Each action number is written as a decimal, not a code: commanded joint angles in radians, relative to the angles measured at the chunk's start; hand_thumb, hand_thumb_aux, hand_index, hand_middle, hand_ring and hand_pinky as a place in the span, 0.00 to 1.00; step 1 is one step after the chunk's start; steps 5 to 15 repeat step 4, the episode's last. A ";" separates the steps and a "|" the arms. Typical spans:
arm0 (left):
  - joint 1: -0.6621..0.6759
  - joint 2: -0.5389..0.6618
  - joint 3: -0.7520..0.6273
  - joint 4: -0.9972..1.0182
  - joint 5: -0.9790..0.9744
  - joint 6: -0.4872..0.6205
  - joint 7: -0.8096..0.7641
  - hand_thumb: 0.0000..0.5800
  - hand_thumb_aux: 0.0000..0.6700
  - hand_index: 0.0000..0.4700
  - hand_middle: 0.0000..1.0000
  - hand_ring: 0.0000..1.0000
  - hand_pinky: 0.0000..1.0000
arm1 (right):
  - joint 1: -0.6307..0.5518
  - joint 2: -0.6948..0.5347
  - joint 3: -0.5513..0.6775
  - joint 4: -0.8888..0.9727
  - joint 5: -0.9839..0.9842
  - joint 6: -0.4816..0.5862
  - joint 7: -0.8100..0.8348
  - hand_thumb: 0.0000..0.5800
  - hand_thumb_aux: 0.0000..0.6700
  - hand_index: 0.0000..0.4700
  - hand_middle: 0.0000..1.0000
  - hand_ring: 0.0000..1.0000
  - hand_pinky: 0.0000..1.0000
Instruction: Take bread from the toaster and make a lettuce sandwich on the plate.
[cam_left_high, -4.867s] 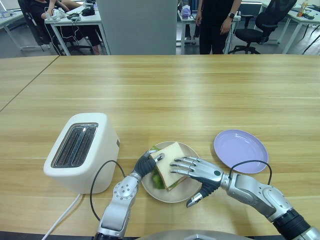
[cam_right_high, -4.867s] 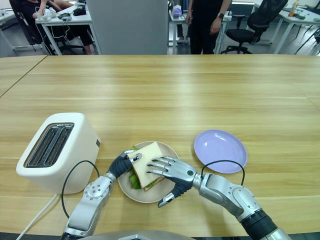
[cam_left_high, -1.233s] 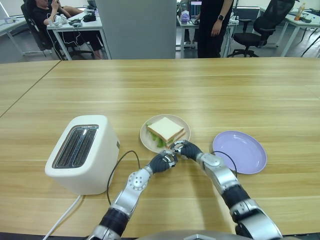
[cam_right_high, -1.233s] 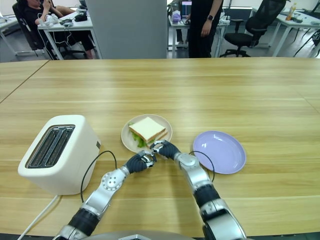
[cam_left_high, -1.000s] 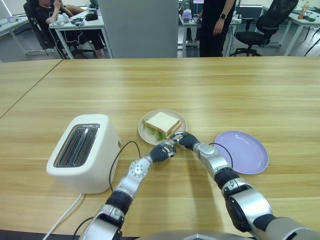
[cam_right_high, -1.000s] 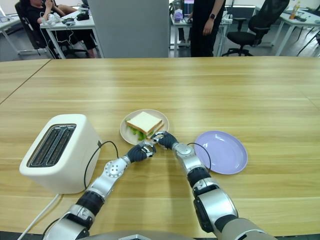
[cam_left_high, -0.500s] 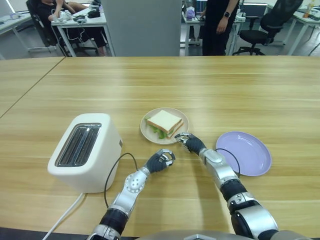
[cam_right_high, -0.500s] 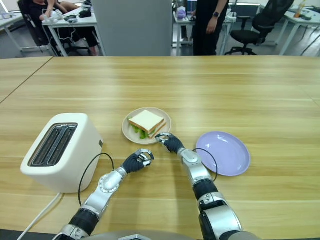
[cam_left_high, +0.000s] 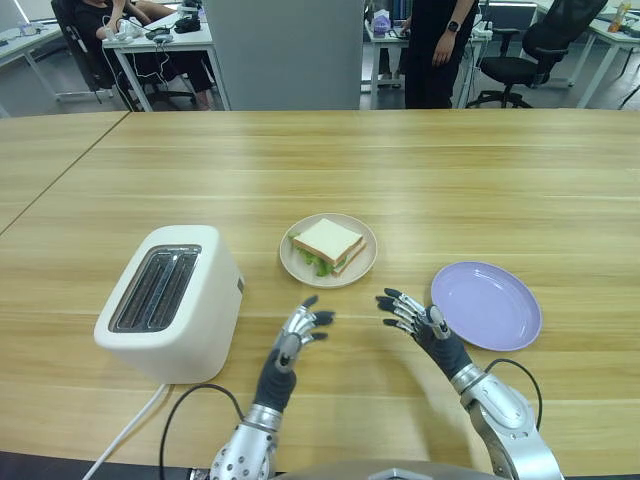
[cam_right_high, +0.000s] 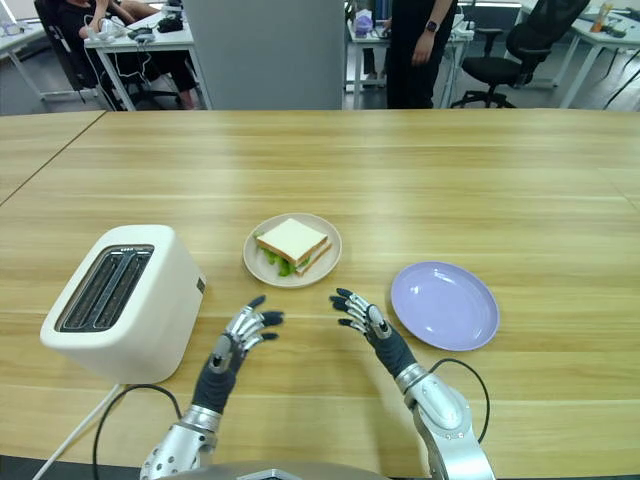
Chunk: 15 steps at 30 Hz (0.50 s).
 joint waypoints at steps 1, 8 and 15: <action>-0.051 0.003 0.064 0.037 0.082 0.008 0.065 0.00 0.00 0.00 0.00 0.00 0.00 | 0.017 -0.004 -0.023 0.040 -0.024 -0.098 -0.031 0.00 0.00 0.00 0.00 0.00 0.00; -0.094 -0.005 0.100 0.062 0.112 0.009 0.106 0.00 0.00 0.00 0.00 0.00 0.00 | 0.020 -0.023 -0.032 0.090 -0.087 -0.177 -0.069 0.00 0.00 0.00 0.00 0.00 0.00; -0.094 -0.005 0.100 0.062 0.112 0.009 0.106 0.00 0.00 0.00 0.00 0.00 0.00 | 0.020 -0.023 -0.032 0.090 -0.087 -0.177 -0.069 0.00 0.00 0.00 0.00 0.00 0.00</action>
